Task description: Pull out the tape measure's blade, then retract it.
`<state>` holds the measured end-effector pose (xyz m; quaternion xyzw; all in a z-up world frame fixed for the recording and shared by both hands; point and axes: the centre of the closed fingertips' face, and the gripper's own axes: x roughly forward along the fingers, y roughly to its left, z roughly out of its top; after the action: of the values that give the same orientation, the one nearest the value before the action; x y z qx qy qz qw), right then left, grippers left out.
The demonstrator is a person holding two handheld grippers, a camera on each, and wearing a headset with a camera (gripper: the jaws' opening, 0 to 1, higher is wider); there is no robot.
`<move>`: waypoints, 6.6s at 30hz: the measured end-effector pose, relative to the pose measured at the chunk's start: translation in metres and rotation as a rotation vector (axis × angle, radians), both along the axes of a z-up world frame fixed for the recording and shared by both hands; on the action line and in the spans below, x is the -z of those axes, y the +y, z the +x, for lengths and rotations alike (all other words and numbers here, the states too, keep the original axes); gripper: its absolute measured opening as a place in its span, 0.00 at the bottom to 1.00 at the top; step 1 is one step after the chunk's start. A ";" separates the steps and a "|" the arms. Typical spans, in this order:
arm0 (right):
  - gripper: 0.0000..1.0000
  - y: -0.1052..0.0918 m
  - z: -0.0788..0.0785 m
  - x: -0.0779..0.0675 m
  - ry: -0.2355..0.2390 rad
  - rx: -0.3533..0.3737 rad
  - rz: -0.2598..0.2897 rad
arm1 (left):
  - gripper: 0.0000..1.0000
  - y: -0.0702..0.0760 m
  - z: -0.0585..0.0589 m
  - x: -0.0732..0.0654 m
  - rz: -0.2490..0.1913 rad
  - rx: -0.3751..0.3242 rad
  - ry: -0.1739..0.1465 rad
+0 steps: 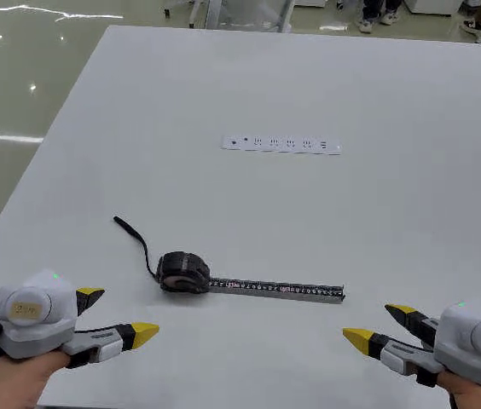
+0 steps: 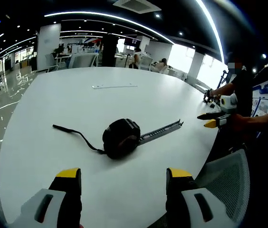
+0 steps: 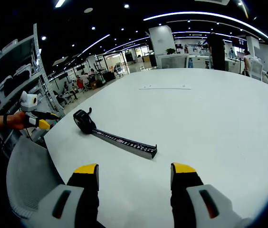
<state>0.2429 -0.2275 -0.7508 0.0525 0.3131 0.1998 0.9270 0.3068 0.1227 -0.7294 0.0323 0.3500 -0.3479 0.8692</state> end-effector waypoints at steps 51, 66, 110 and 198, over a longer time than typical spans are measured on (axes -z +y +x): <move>0.61 -0.006 0.004 -0.001 0.008 -0.007 -0.009 | 0.72 -0.015 0.009 -0.006 -0.057 -0.100 0.001; 0.58 -0.009 0.037 0.016 0.034 -0.086 -0.030 | 0.72 -0.036 0.029 0.002 -0.094 -0.139 0.027; 0.42 -0.002 0.062 0.072 0.171 -0.595 -0.363 | 0.71 -0.082 0.064 0.027 -0.069 -0.171 0.113; 0.15 0.015 0.066 0.073 0.090 -0.830 -0.386 | 0.63 -0.078 0.078 0.068 0.262 -0.376 0.401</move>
<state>0.3093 -0.2128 -0.8239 -0.2426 0.3791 0.4898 0.7467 0.3843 0.0448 -0.7975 0.0094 0.5561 -0.1321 0.8205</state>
